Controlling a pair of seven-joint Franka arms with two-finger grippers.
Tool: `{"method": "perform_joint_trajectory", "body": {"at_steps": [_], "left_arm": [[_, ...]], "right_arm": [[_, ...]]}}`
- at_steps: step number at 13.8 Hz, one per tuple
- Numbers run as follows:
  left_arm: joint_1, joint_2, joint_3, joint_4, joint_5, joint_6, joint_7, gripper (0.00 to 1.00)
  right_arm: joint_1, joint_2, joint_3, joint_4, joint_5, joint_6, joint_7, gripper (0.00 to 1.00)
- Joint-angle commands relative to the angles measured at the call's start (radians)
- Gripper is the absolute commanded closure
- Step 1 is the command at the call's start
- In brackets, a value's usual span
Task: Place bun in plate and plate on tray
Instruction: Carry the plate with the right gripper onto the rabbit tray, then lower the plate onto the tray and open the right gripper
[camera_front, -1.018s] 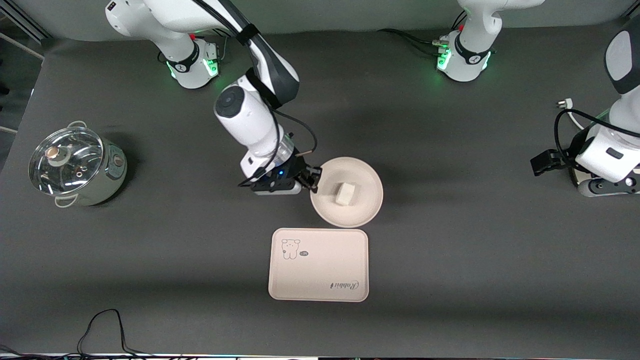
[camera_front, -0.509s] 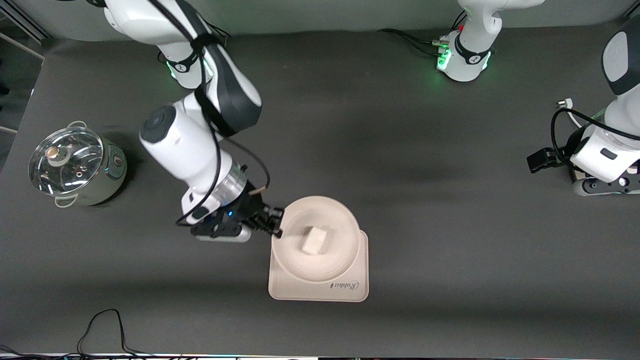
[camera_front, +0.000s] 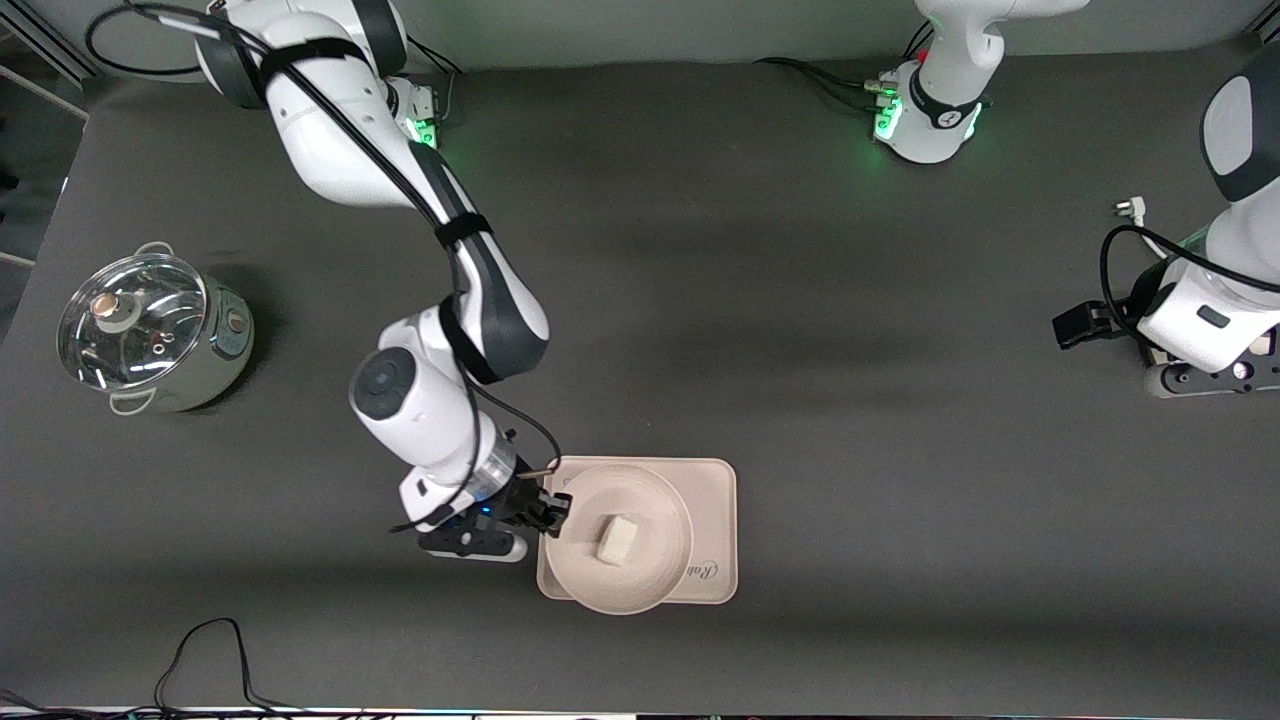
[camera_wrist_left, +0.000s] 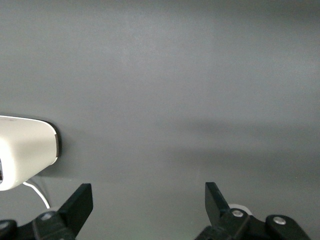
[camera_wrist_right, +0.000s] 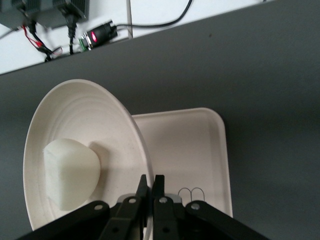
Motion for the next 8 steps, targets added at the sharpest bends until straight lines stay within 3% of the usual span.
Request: {"method": "perform_joint_trajectory", "body": {"at_steps": [1,8], "left_arm": [[0.011,0.013,-0.008,0.027,0.003,-0.027,0.014,0.0],[0.009,0.015,-0.007,0.025,0.003,-0.027,0.016,0.0]], "right_arm": [[-0.027,0.092,0.052,0.072,0.024,0.052,-0.01,1.0],[-0.031,0.153,0.08,0.072,0.024,0.123,-0.002,1.0]]}}
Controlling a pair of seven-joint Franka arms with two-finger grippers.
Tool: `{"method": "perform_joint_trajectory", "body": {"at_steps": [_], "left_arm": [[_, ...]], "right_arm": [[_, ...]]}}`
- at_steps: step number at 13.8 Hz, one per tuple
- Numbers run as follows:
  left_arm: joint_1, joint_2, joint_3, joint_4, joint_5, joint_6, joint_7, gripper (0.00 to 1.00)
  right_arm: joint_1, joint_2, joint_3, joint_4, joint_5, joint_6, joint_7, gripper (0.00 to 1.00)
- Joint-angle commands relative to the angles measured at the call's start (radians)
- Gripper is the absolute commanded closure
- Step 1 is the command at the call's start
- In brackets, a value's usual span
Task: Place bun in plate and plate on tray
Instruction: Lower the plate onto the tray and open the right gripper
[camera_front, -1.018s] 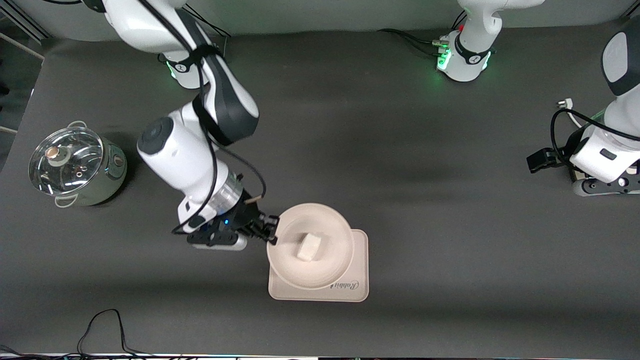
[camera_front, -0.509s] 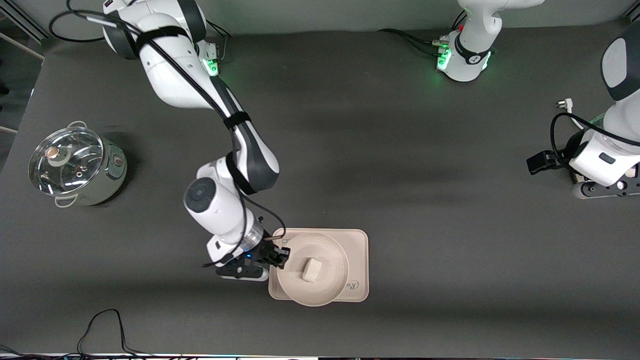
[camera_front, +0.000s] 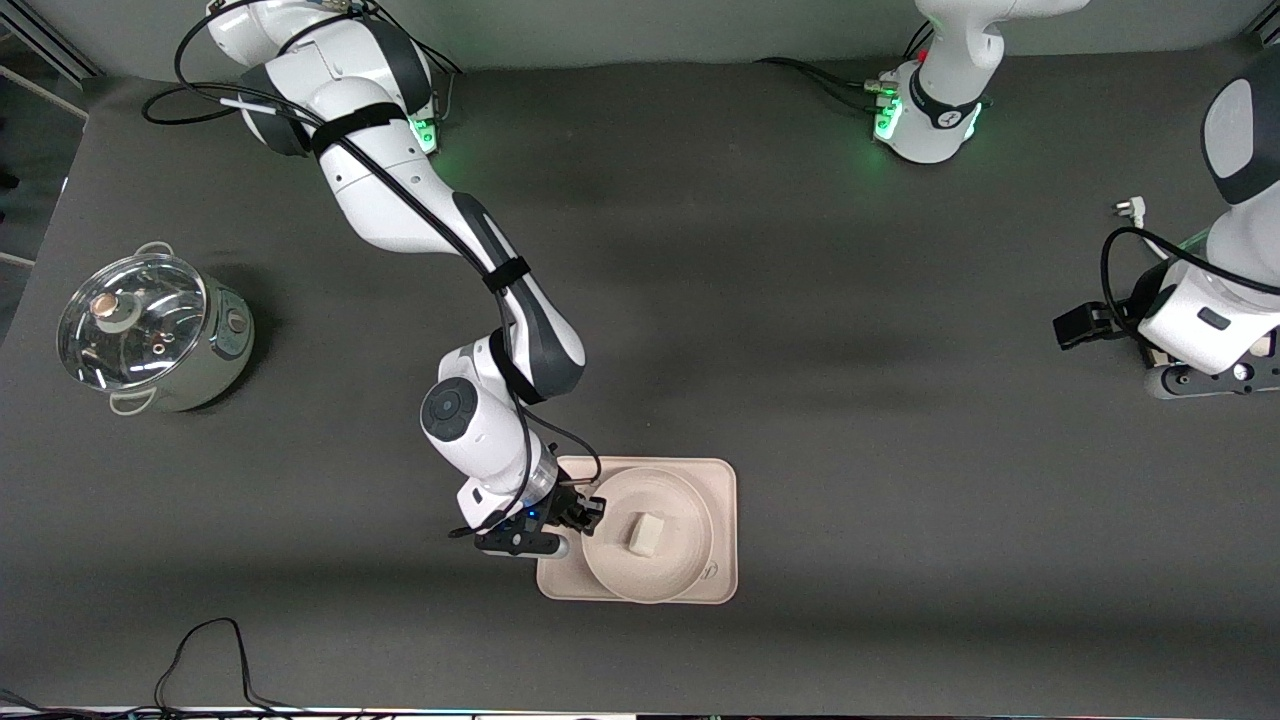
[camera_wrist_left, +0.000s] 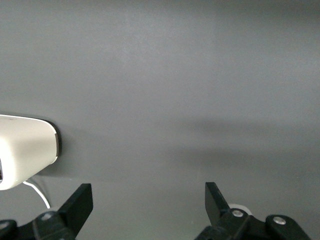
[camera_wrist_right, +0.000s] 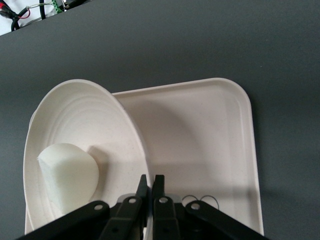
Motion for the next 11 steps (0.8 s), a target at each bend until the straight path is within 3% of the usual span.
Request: {"method": "perform_joint_trajectory", "body": {"at_steps": [1,4,5,7,11], "left_arm": [[0.008,0.012,-0.006,0.025,0.003,-0.026,0.015,0.0],[0.01,0.012,-0.006,0.025,0.003,-0.024,0.015,0.0],[0.011,0.012,-0.006,0.025,0.003,-0.024,0.015,0.0],[0.011,0.012,-0.006,0.027,0.003,-0.024,0.015,0.0],[0.013,0.015,-0.006,0.027,0.003,-0.024,0.017,0.0]], "right_arm": [[-0.012,0.038,0.02,0.041,0.023,0.041,-0.003,1.0],[-0.01,0.047,0.028,0.038,0.022,0.052,-0.003,0.99],[-0.01,0.045,0.028,0.04,0.022,0.052,-0.004,0.85],[0.0,0.044,0.025,0.037,0.011,0.06,-0.01,0.01],[-0.001,-0.007,0.022,0.035,0.008,0.071,-0.015,0.0]]}}
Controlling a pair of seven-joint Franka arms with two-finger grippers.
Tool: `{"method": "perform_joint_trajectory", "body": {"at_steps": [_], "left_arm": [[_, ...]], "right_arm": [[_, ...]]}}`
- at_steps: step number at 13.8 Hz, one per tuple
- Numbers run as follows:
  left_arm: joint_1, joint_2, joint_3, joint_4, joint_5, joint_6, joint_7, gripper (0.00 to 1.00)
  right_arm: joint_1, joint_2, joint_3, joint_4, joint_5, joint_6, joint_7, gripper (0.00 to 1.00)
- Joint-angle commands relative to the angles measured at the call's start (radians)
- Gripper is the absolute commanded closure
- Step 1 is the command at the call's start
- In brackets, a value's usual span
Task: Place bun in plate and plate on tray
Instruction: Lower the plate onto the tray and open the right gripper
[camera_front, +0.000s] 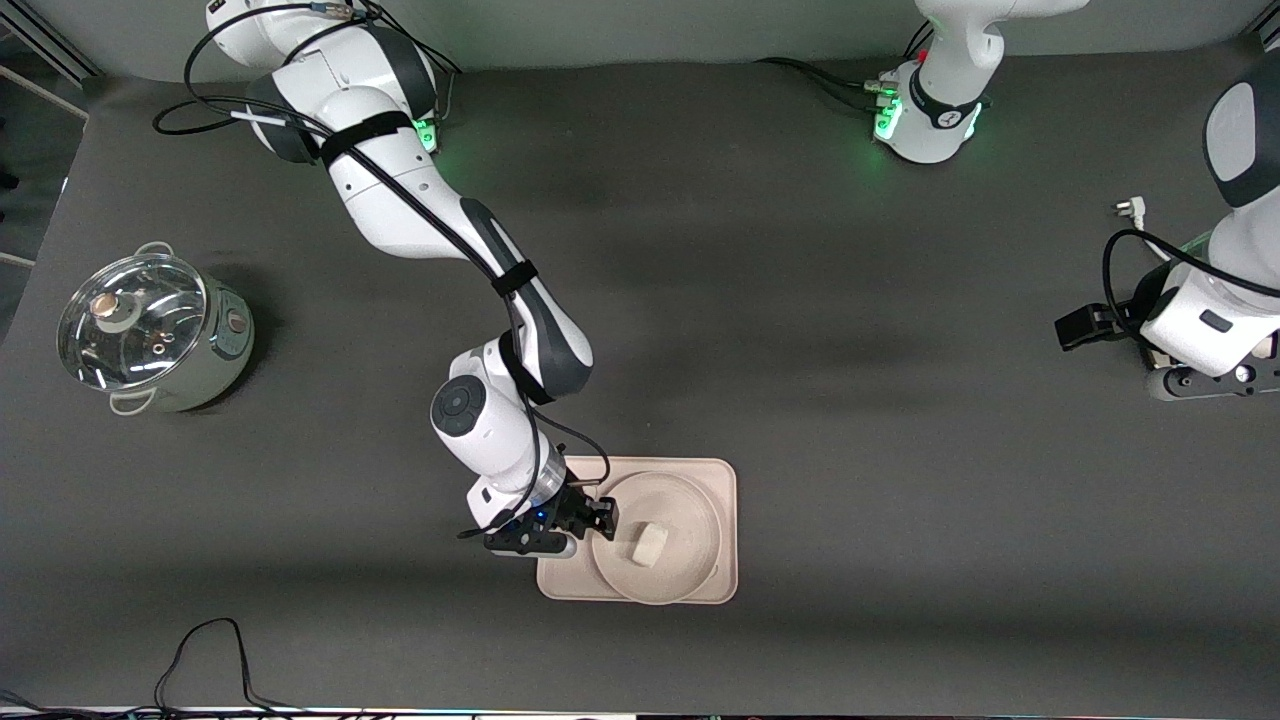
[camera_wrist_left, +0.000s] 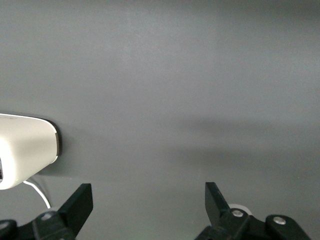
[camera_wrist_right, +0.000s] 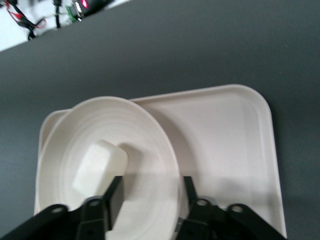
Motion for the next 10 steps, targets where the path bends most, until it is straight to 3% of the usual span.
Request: {"method": "perform_joint_trajectory", "body": {"at_steps": [1,4,6,10], "left_arm": [[0.01,0.013,-0.006,0.027,0.003,-0.024,0.017,0.0],[0.013,0.013,-0.003,0.027,0.003,-0.024,0.049,0.0],[0.01,0.013,0.002,0.027,0.003,-0.024,0.049,0.0],[0.005,0.013,0.002,0.027,0.003,-0.023,0.049,0.0]], "right_arm": [[-0.007,-0.053,-0.002,0.003,0.008,-0.016,-0.018,0.0],[-0.022,-0.15,-0.028,-0.007,-0.019,-0.206,-0.025,0.0],[-0.029,-0.269,-0.069,-0.074,-0.022,-0.347,-0.088,0.0],[-0.021,-0.579,-0.215,-0.392,-0.022,-0.496,-0.401,0.0]]}}
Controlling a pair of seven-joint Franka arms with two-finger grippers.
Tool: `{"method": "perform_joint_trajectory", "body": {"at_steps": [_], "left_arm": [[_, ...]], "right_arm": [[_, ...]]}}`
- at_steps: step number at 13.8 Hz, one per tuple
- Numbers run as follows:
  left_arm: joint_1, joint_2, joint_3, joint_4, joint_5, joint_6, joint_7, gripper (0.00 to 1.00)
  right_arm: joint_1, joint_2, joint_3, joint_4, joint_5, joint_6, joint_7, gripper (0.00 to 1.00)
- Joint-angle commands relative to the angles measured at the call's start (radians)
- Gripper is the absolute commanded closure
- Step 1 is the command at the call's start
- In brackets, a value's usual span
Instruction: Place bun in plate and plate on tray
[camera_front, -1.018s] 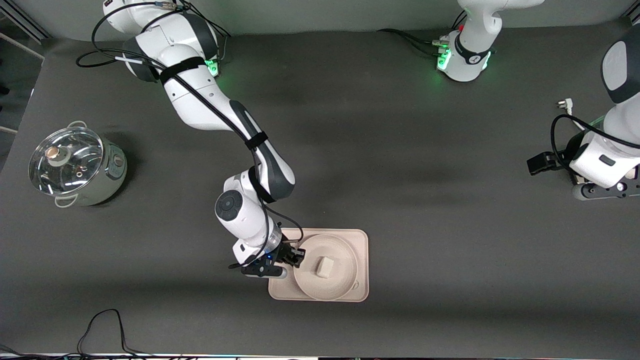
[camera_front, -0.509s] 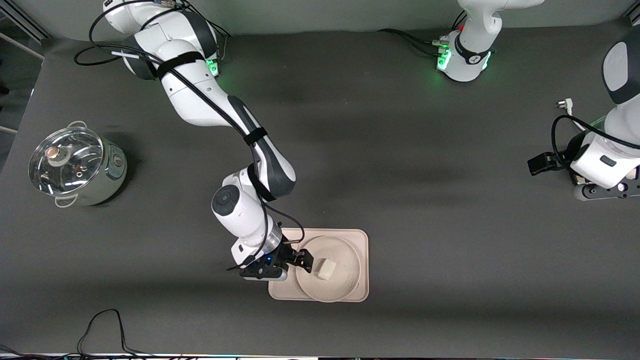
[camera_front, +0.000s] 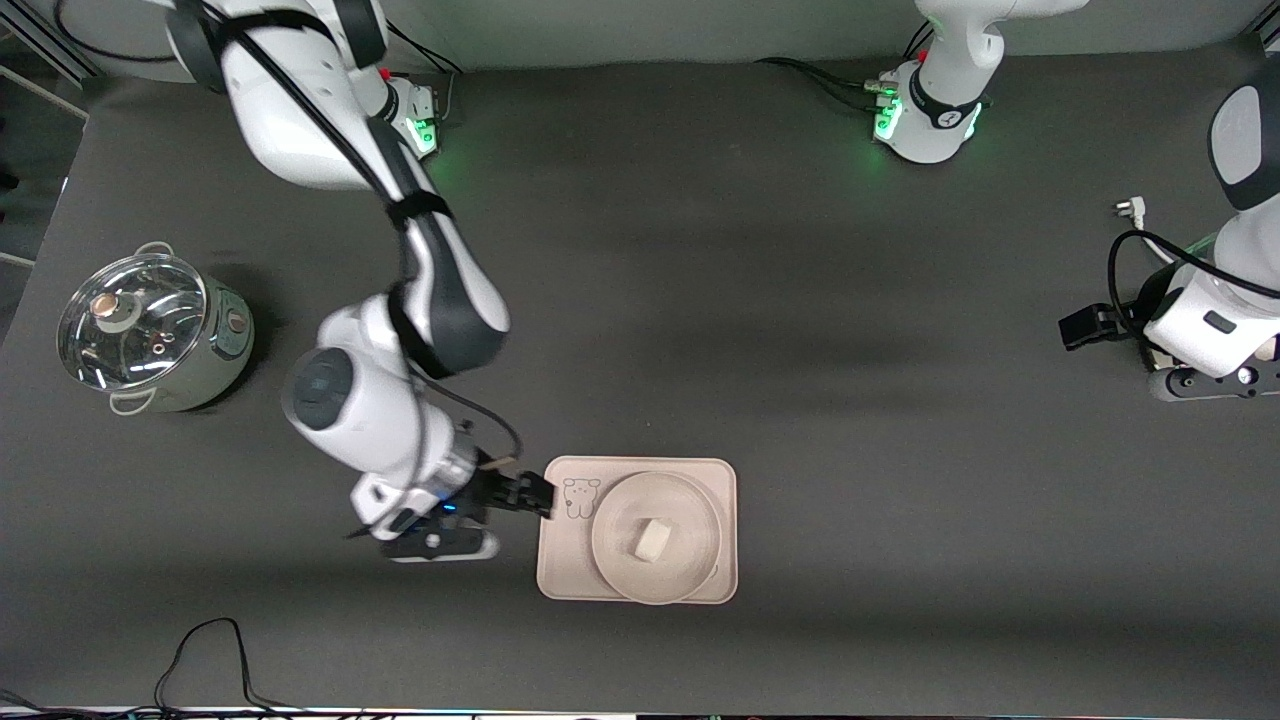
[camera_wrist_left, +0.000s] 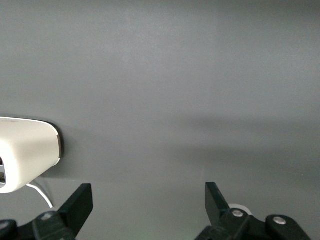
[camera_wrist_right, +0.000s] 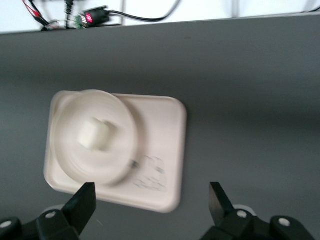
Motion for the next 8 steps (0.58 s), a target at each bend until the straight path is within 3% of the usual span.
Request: {"method": "perform_joint_trajectory", "body": {"at_steps": [1,3,5,7,8], "left_arm": [[0.002,0.015,-0.002,0.031,0.002,-0.021,0.017,0.0],[0.003,0.018,-0.002,0.036,0.002,-0.023,0.017,0.0],[0.003,0.018,-0.002,0.036,0.002,-0.024,0.017,0.0],[0.003,0.018,-0.002,0.034,0.002,-0.024,0.019,0.0],[0.003,0.018,-0.002,0.034,0.002,-0.024,0.017,0.0]], "right_arm": [[0.01,-0.285,-0.076,-0.348,-0.011,-0.022,-0.173,0.0],[0.013,-0.4,-0.134,-0.45,-0.028,-0.071,-0.184,0.0],[-0.007,-0.489,-0.148,-0.473,-0.153,-0.166,-0.167,0.0],[-0.105,-0.604,-0.08,-0.54,-0.219,-0.22,-0.114,0.0],[-0.19,-0.673,0.01,-0.6,-0.248,-0.22,-0.11,0.0]]}}
